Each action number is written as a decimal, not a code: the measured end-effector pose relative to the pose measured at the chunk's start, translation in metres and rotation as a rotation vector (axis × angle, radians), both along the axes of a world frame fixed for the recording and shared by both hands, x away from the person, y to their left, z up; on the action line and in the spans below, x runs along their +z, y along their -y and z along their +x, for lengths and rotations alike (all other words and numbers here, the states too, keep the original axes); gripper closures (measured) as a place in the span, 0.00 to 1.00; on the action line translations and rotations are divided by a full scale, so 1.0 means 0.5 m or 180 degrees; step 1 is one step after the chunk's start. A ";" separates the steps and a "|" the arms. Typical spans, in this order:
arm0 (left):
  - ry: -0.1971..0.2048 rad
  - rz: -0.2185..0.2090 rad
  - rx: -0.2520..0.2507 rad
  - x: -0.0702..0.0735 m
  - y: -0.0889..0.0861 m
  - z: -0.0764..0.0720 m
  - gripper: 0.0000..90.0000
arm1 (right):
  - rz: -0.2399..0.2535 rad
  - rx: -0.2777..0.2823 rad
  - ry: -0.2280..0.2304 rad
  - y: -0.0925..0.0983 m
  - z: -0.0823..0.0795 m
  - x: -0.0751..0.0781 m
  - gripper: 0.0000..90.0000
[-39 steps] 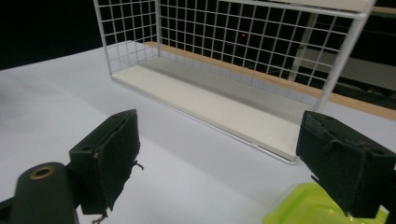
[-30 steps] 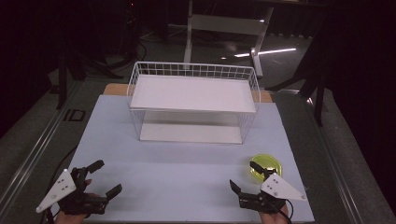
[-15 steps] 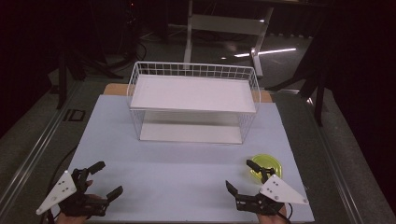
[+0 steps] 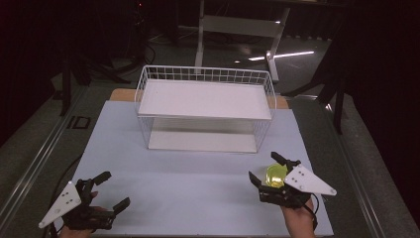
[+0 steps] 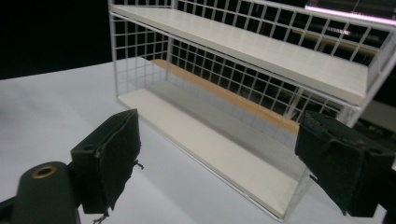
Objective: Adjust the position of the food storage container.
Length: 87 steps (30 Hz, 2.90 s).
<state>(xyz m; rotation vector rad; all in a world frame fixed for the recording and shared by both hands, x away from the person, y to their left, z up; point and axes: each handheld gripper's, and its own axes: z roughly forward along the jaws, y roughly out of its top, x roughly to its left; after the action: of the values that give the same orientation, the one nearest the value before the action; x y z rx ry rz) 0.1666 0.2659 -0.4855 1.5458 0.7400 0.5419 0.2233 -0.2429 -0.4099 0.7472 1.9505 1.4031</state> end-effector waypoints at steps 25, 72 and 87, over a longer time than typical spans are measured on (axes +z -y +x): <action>-0.0065 0.0009 0.0005 -0.007 -0.001 0.008 0.01 | -0.0034 -0.0695 -0.0466 0.171 0.080 -0.091 0.25; -0.0039 0.0050 0.0065 -0.008 -0.003 0.002 0.01 | -0.0495 -0.0517 -0.1644 0.123 0.118 -0.233 1.00; -0.0013 0.0039 0.0109 -0.005 -0.004 0.001 0.01 | -0.0580 -0.0411 -0.1709 0.102 0.106 -0.236 1.00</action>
<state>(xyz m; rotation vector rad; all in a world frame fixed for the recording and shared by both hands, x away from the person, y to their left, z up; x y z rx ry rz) 0.1672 0.2681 -0.4878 1.5484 0.7686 0.5698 0.2762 -0.2938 -0.5282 1.2309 2.3377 0.9942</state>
